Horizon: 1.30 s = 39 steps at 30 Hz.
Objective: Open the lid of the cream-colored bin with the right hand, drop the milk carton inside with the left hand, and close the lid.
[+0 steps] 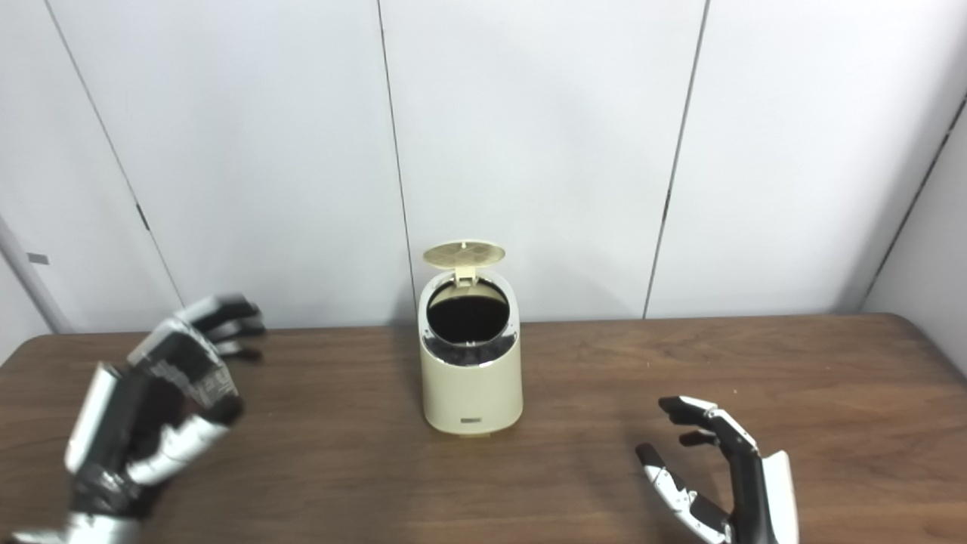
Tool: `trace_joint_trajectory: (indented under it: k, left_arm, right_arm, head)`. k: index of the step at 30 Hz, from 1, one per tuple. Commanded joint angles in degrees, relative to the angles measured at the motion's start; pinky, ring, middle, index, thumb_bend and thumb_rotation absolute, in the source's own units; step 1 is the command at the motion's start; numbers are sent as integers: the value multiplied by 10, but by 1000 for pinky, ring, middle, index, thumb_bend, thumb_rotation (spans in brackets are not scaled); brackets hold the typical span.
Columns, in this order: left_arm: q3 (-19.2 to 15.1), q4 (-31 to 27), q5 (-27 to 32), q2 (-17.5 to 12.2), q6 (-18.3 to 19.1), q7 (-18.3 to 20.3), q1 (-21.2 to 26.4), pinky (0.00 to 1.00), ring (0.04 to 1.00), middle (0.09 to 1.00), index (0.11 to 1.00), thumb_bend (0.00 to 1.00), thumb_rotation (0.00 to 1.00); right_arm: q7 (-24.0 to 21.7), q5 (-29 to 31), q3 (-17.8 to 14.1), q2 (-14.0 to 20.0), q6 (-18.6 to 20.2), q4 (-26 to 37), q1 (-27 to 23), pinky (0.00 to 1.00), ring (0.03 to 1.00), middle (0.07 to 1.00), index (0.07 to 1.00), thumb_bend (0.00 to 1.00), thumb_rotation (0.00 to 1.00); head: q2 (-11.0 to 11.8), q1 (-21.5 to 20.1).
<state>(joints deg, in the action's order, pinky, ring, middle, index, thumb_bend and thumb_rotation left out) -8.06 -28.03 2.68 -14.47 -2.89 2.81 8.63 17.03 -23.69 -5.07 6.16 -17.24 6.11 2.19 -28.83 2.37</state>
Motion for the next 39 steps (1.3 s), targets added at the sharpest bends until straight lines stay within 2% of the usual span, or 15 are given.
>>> trace_joint_trajectory:
  k: [1,2,5,8,10,14,17,21,23,24,26,30,34,36,39]
  left_arm:
    - [-33,-23,-13,-36,15,-15,49,654,729,777,822,725,427]
    - [-51,-17,-20,-54,30,-17,68,649,724,772,819,707,415]
    - [-90,20,-38,-99,55,-23,115,611,703,748,795,756,443]
    - [-108,75,-58,-135,58,-27,147,604,709,739,779,853,471]
    - [-112,105,-47,-143,65,-26,160,600,718,739,766,872,429]
    - [-104,153,-62,-144,75,-32,171,619,745,762,779,850,369]
    - [-90,173,-112,-138,107,-52,170,615,738,762,795,899,418]
    - [-88,196,-121,-119,126,-67,172,718,806,815,853,871,481]
    - [-89,212,-120,-113,135,-71,178,740,818,827,861,870,499]
    - [-89,221,-118,-112,138,-72,181,761,832,837,870,863,476]
    - [-88,232,-119,-111,138,-72,186,770,840,841,873,864,444]
    - [-76,256,-135,-119,131,-77,191,767,839,831,865,890,417]
    - [-60,284,-150,-130,125,-75,193,777,836,815,851,928,370]
    - [-58,297,-139,-132,130,-67,192,785,842,820,845,950,385]
    - [-63,314,-107,-130,135,-49,192,865,896,870,869,932,367]
  right_arm:
    - [2,6,-3,6,-20,-7,-7,571,675,672,642,263,269]
    - [4,4,-3,7,-21,-10,-8,572,675,671,641,263,260]
    - [5,4,-5,12,-22,-16,-10,577,673,675,642,257,288]
    - [4,14,-9,19,-27,-25,-12,582,674,676,652,267,368]
    - [5,24,-12,25,-40,-37,-15,580,673,675,652,255,305]
    - [-1,46,-19,42,-56,-55,-20,556,661,672,647,240,265]
    - [-16,82,-25,53,-63,-60,-21,562,665,682,662,233,255]
    - [-27,99,-31,69,-70,-66,-21,571,675,690,664,208,194]
    - [-33,109,-35,74,-69,-68,-22,564,672,685,657,232,296]
    - [-35,115,-37,76,-70,-71,-22,548,663,679,651,274,388]
    - [-40,124,-40,81,-75,-78,-23,538,655,673,646,311,470]
    - [-43,121,-42,88,-81,-79,-22,537,650,671,648,330,513]
    - [-43,115,-43,93,-89,-83,-22,535,638,661,647,310,538]
    - [-42,122,-43,98,-94,-96,-25,529,636,662,648,318,541]
    - [-39,133,-35,107,-97,-105,-26,527,635,660,646,332,546]
  head:
    - [-1,0]
    - [0,6]
    - [0,22]
    - [3,52]
    - [4,65]
    - [7,126]
    - [9,168]
    - [13,224]
    - [14,246]
    - [14,256]
    - [15,273]
    - [17,293]
    - [17,294]
    - [16,297]
    - [15,298]
